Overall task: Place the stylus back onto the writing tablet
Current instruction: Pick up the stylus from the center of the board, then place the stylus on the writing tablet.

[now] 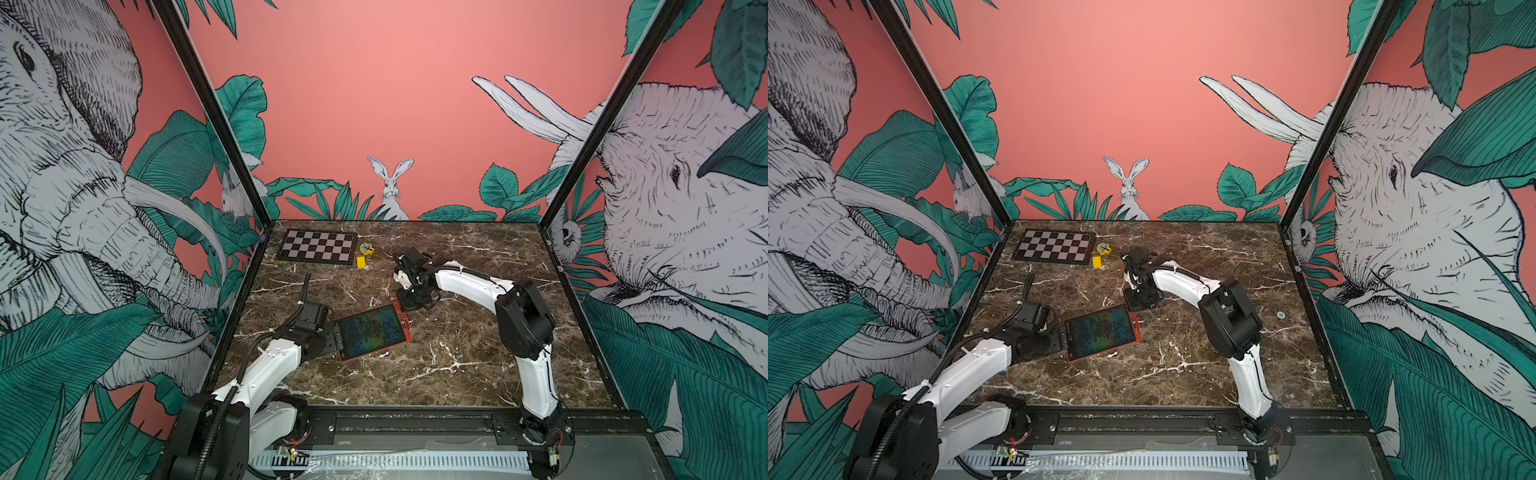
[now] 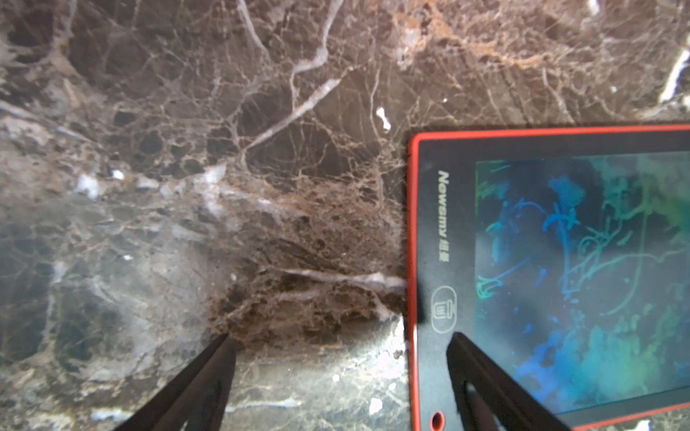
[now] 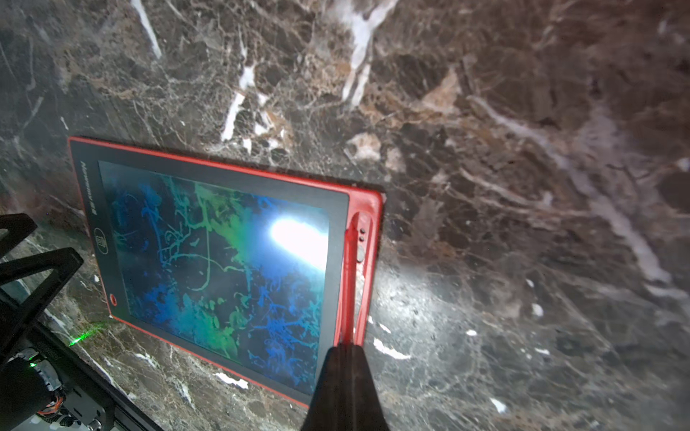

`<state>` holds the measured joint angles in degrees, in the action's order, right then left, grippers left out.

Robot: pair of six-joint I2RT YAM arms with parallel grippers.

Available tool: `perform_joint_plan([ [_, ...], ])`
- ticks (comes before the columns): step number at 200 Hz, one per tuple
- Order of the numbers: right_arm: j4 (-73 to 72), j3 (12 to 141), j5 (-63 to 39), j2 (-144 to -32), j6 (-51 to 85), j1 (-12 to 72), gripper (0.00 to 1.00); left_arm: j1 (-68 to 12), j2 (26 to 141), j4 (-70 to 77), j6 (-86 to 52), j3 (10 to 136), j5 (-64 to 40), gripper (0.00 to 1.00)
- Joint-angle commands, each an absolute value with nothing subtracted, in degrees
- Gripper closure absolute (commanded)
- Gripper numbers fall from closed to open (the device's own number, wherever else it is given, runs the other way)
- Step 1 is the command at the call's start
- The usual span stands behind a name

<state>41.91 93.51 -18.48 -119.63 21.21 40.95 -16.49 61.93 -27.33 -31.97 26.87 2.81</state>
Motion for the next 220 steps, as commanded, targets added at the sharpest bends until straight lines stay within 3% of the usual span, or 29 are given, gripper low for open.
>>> perform_joint_plan([
  [1,40.5,94.9,-20.1,-120.6,20.0,41.4,1.00,-16.7,61.3,-27.8,-33.0,27.3,2.5,0.11],
  [61,40.3,95.6,-20.8,-123.1,19.5,41.7,1.00,-16.7,60.8,-22.6,-32.7,26.5,-3.4,0.20],
  [220,42.3,95.5,-14.7,-123.5,21.2,42.0,1.00,-16.7,59.3,-17.0,-30.8,25.9,-8.9,0.22],
])
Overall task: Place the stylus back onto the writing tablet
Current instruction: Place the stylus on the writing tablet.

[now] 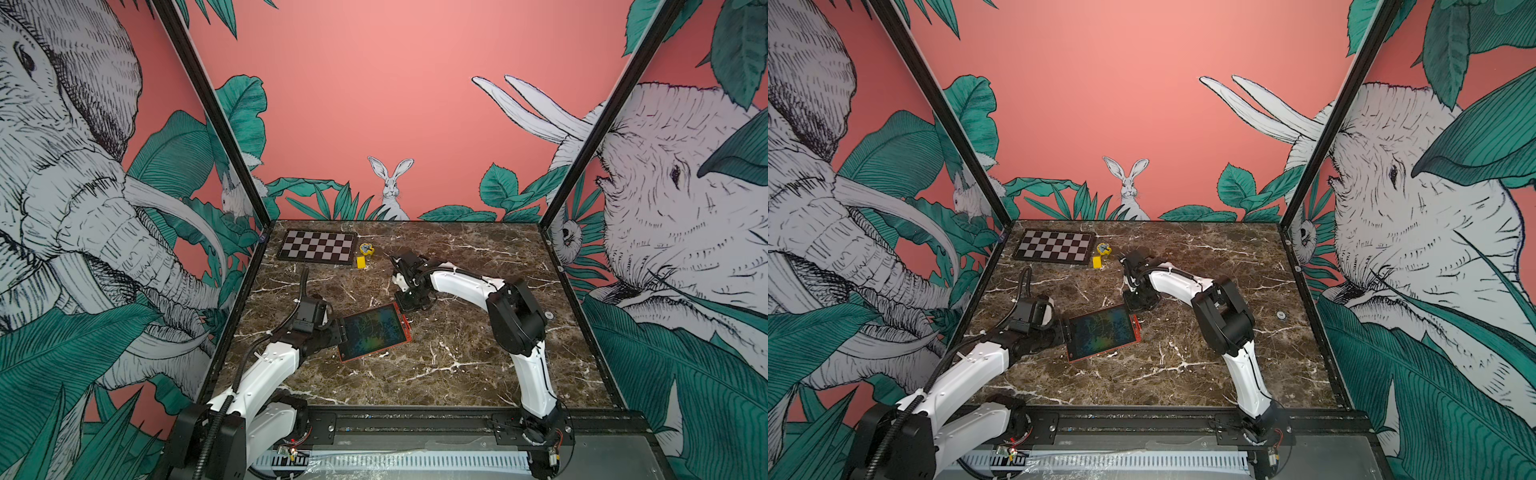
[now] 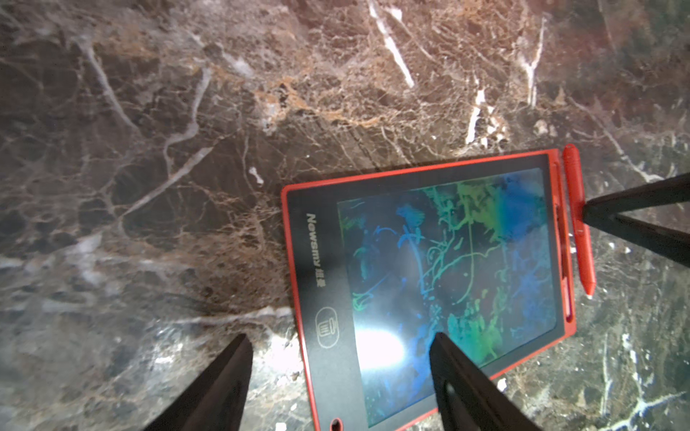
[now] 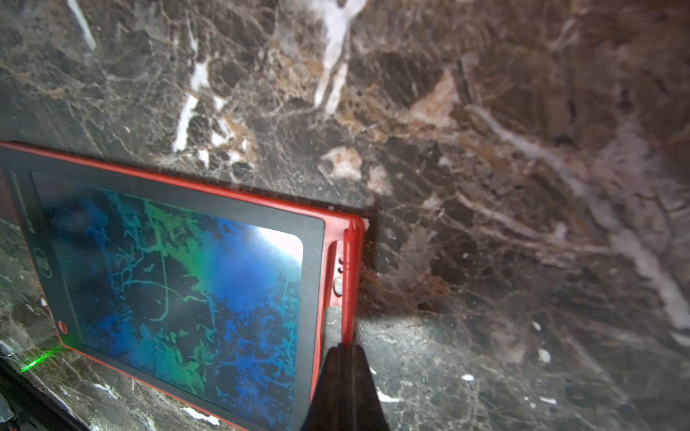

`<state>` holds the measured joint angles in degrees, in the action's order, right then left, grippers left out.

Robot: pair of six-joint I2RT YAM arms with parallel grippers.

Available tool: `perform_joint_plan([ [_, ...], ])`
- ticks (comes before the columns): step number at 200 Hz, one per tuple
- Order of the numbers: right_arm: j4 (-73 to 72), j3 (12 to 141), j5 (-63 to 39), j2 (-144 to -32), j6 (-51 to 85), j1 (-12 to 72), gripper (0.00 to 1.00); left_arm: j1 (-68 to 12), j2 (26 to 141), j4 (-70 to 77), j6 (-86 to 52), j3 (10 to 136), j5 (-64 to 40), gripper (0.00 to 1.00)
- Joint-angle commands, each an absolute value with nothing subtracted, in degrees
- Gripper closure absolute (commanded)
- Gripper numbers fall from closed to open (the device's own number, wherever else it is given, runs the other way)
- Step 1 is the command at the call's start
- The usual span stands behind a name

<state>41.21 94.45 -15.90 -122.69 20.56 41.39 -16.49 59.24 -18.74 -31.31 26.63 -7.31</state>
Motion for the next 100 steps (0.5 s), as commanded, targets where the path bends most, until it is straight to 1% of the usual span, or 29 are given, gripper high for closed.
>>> perform_joint_plan([
  [1,42.3,95.5,-14.7,-123.4,21.2,42.0,1.00,-16.7,59.2,-17.0,-30.8,25.9,-9.0,0.23],
  [100,43.0,95.8,-14.2,-123.7,22.1,42.8,1.00,-16.7,59.2,-15.0,-30.5,25.1,-10.4,0.23],
])
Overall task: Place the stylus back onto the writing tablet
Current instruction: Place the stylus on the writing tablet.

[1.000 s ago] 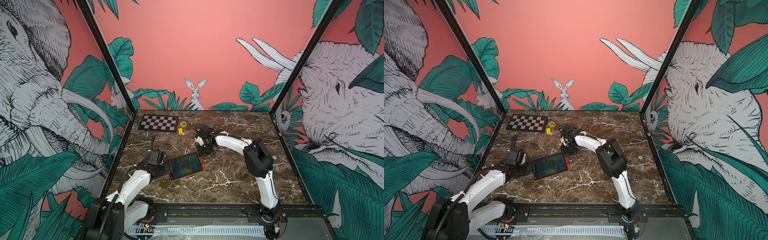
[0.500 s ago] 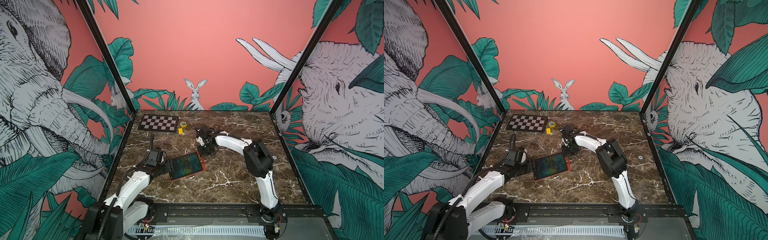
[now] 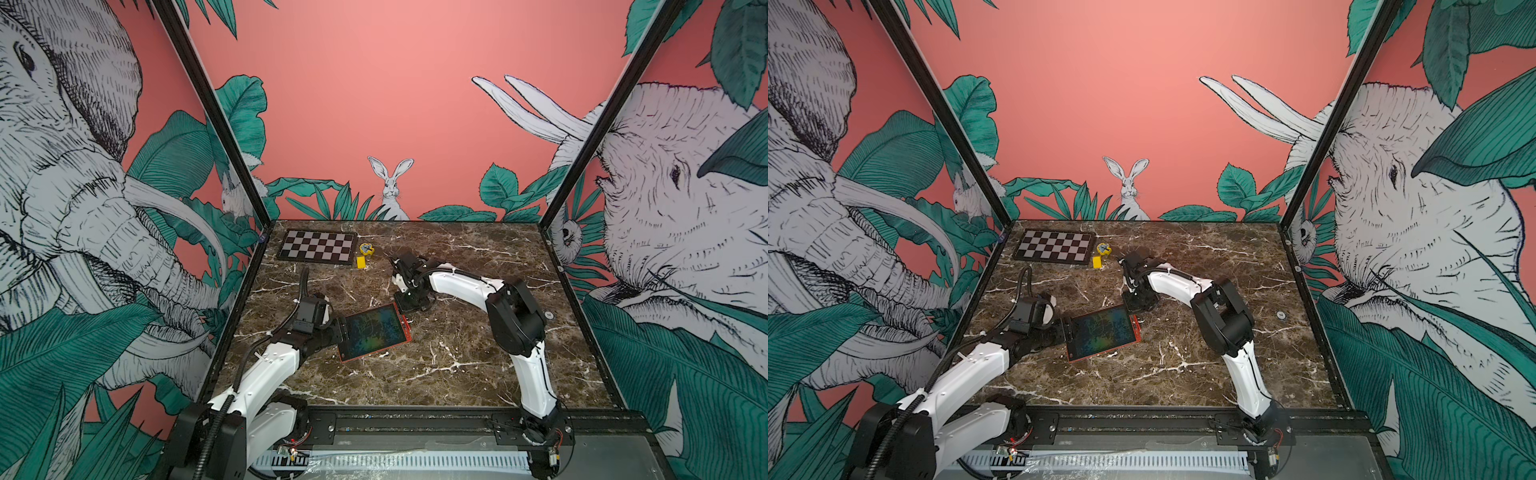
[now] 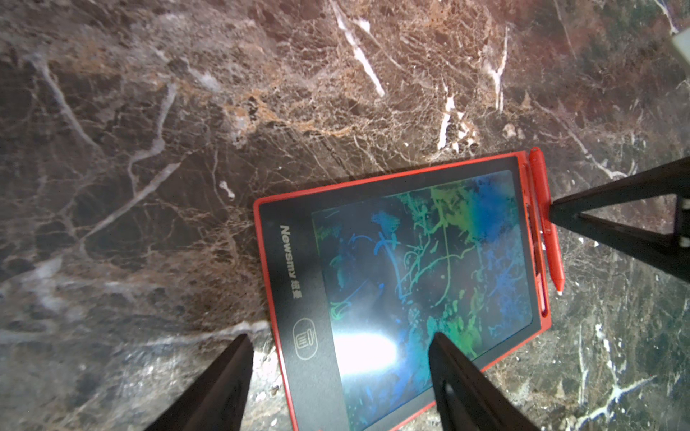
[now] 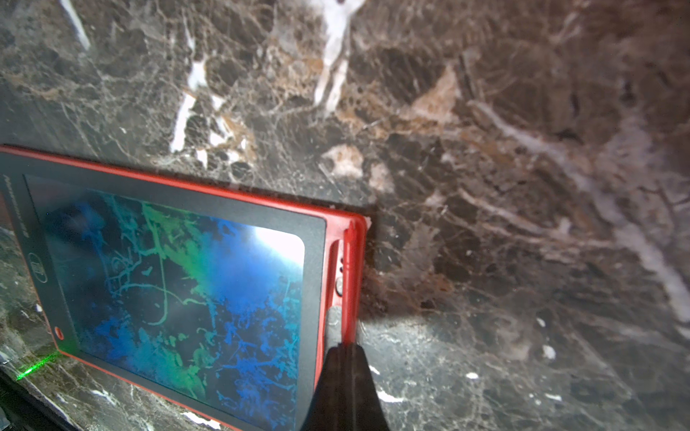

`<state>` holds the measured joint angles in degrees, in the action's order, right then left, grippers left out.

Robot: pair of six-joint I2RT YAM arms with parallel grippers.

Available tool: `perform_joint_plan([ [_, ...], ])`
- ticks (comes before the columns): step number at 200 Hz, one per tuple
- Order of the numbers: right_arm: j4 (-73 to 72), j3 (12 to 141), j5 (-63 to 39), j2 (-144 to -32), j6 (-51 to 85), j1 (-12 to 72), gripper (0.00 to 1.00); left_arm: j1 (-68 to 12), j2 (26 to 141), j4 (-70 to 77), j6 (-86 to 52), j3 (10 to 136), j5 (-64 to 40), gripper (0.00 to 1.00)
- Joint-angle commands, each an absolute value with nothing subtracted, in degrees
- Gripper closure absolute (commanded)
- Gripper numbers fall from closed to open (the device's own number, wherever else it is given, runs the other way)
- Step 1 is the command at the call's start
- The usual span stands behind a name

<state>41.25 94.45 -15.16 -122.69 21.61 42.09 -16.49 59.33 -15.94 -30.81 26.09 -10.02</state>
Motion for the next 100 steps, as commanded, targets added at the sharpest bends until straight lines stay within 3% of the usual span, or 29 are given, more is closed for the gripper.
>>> perform_joint_plan([
  [1,43.0,95.8,-14.2,-123.7,22.1,42.9,1.00,-16.7,59.2,-15.0,-30.5,25.1,-10.4,0.23],
  [96,44.9,96.3,-12.0,-124.6,22.1,43.7,1.00,-16.7,59.0,-14.8,-30.4,24.7,-10.4,0.22],
  [100,44.9,96.3,-11.9,-124.6,22.1,43.7,0.97,-16.6,59.0,-14.9,-30.4,24.7,-10.4,0.23],
])
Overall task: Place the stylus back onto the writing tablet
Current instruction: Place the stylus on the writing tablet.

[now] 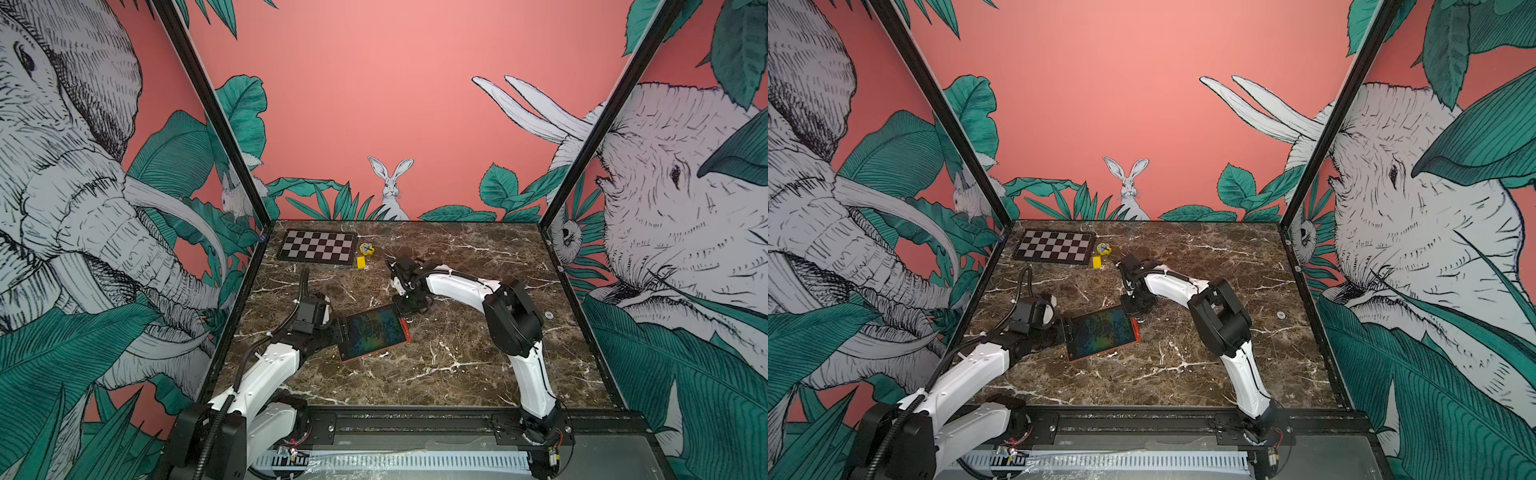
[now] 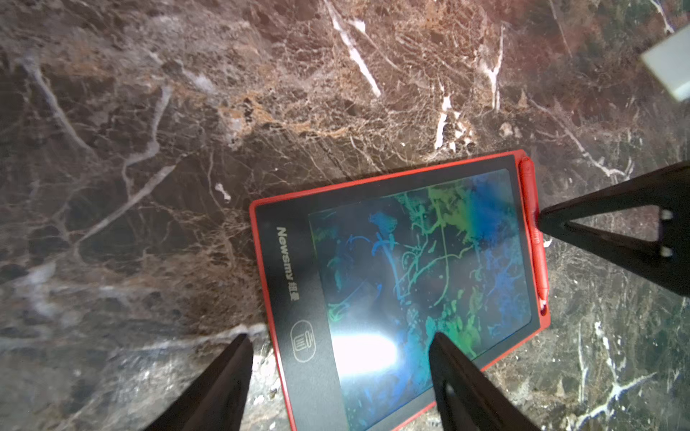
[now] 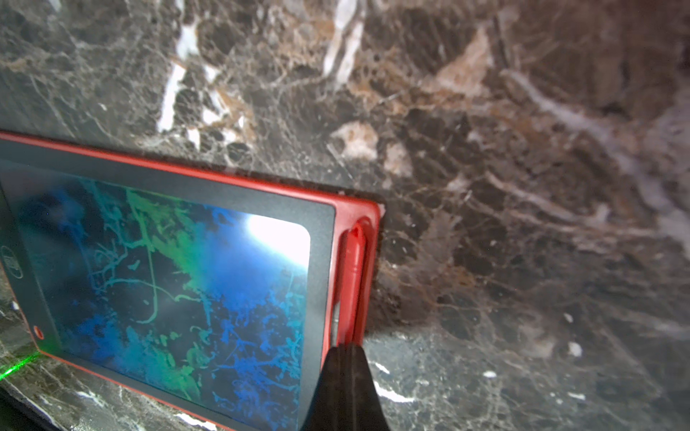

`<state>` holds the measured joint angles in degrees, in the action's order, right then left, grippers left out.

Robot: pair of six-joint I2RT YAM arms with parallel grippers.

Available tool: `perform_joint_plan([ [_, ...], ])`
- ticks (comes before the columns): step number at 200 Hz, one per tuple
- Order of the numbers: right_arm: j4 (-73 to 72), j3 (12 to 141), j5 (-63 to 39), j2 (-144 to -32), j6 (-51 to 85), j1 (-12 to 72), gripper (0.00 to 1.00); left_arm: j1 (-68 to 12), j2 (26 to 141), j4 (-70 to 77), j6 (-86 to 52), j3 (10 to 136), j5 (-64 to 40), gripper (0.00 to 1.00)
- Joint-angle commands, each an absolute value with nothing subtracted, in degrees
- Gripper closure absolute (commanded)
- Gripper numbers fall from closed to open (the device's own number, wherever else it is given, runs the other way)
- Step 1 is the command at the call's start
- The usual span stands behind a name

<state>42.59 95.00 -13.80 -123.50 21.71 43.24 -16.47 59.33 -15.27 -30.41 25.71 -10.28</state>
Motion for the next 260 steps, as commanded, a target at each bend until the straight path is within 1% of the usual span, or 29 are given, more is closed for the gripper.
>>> perform_joint_plan([
  [1,45.0,96.3,-11.9,-124.5,22.1,43.7,0.95,-16.7,58.9,-14.9,-30.4,24.7,-10.4,0.23],
  [7,45.0,96.3,-11.7,-124.5,22.1,43.7,0.90,-16.7,58.9,-14.9,-30.4,24.8,-10.4,0.22],
  [22,45.4,96.2,-11.4,-123.9,22.0,43.7,0.82,-16.7,58.7,-15.0,-30.4,24.7,-10.3,0.22],
  [42,46.0,96.2,-10.4,-122.9,21.7,43.7,0.74,-16.7,58.4,-15.3,-30.4,24.7,-10.2,0.22],
  [58,46.3,96.2,-9.7,-122.0,21.2,43.7,0.70,-16.7,58.2,-15.3,-30.4,24.6,-10.1,0.22],
  [74,46.6,96.6,-9.6,-121.3,20.7,43.6,0.69,-16.7,58.1,-15.3,-30.2,24.6,-10.0,0.22],
  [86,46.5,96.8,-9.7,-121.0,20.5,43.5,0.70,-16.7,58.1,-15.5,-30.3,24.7,-10.0,0.22],
  [136,45.4,97.4,-12.1,-121.7,20.3,42.7,0.77,-16.7,57.2,-16.2,-30.1,24.6,-9.6,0.22],
  [200,45.9,98.0,-11.0,-123.2,19.8,42.6,0.90,-16.7,56.8,-16.5,-30.0,24.6,-9.2,0.22],
  [260,46.1,98.5,-11.3,-124.6,19.5,42.7,0.95,-16.7,56.9,-16.4,-30.0,24.7,-9.2,0.22],
])
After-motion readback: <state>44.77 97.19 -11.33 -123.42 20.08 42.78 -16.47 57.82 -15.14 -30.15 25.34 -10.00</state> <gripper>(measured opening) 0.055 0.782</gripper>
